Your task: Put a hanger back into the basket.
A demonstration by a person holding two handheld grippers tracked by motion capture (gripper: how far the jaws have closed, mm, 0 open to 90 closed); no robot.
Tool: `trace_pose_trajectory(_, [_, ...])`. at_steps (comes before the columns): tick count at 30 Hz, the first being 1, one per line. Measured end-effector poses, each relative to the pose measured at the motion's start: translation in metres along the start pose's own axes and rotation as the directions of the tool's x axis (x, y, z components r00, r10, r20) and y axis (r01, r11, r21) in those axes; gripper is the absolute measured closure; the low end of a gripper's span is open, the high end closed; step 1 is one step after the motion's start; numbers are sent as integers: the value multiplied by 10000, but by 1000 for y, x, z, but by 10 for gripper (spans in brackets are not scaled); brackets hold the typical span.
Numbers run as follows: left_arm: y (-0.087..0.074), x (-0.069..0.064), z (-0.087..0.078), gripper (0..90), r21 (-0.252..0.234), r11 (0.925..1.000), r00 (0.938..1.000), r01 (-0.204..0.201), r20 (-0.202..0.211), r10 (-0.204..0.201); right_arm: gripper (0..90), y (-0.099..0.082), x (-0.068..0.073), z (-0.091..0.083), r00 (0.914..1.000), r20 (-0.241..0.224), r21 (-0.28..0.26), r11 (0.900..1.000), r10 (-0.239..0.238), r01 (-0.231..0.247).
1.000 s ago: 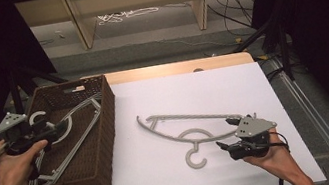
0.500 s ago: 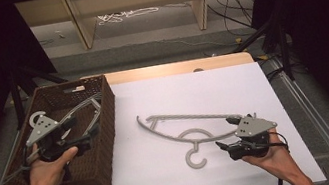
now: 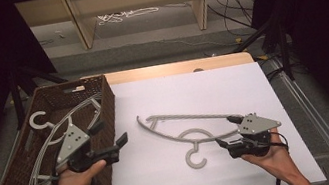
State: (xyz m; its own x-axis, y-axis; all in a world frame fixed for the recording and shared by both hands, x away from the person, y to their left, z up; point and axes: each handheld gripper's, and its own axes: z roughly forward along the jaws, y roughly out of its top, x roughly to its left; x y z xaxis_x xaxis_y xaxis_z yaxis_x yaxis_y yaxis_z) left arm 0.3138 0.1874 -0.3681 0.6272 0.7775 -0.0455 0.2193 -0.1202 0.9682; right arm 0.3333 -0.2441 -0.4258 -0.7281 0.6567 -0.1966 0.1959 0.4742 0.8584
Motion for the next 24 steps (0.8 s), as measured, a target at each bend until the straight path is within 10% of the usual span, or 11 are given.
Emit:
trace_pose_trajectory(8, [-27, -22, 12, 168, 188, 9991, 9977, -380, 564, 369, 205, -2, 0, 1, 9991, -173, -156, 9991, 385, -387])
trace_pose_trajectory(24, [-60, -17, 15, 162, 350, 9982, 9975, -486, 537, 466, 167, -2, 0, 2, 9976, -453, -639, 9964, 528, -556])
